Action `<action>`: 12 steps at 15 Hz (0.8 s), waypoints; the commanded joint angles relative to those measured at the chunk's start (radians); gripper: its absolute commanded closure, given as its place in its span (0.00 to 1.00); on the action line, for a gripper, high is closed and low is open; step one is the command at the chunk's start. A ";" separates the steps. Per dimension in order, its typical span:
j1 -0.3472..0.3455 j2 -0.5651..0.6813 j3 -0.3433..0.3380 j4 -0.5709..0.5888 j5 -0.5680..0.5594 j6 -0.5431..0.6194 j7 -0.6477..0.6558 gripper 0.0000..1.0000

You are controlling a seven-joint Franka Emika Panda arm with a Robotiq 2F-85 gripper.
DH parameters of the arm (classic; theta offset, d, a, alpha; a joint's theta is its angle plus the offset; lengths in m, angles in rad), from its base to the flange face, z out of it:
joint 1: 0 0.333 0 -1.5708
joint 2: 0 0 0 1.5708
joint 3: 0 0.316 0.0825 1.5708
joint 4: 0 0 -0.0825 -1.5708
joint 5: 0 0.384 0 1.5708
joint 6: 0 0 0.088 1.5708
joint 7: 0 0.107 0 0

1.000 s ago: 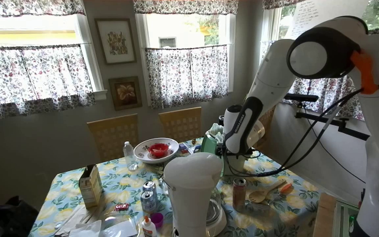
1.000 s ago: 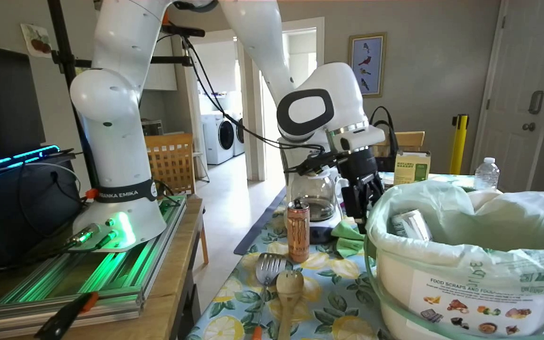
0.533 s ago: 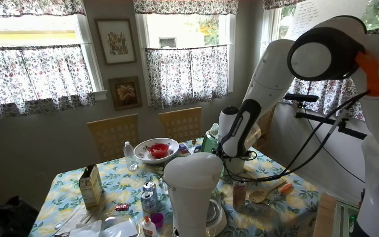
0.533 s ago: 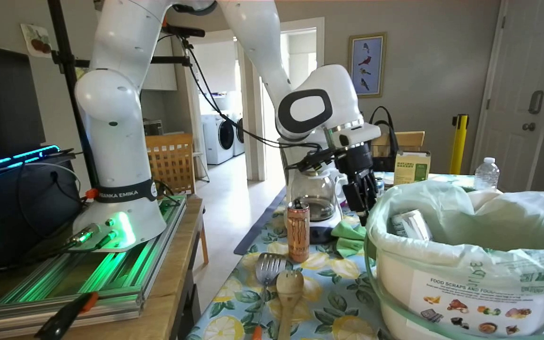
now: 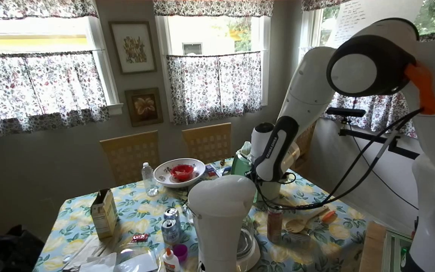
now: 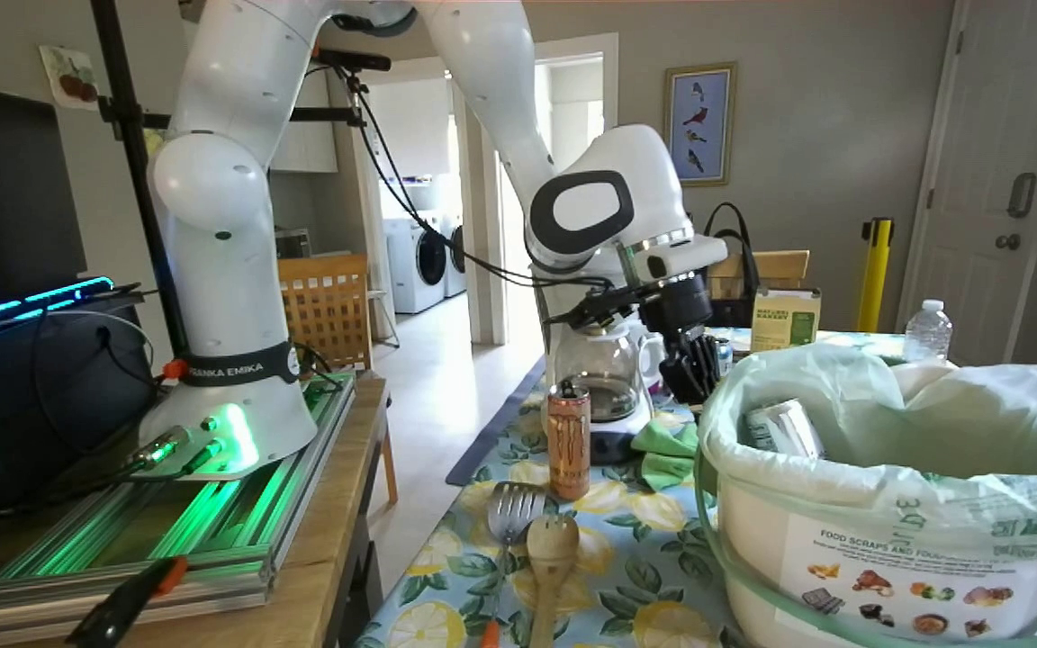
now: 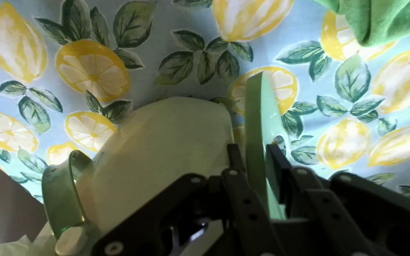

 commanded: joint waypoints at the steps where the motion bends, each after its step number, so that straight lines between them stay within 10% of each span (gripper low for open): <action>1: 0.038 0.027 -0.044 0.005 -0.020 0.007 0.005 0.60; 2: 0.042 0.032 -0.048 0.008 -0.018 0.006 0.004 0.86; 6: 0.058 0.048 -0.059 0.017 -0.013 0.004 0.002 1.00; 12: 0.036 0.005 -0.026 0.012 0.010 0.007 -0.010 0.97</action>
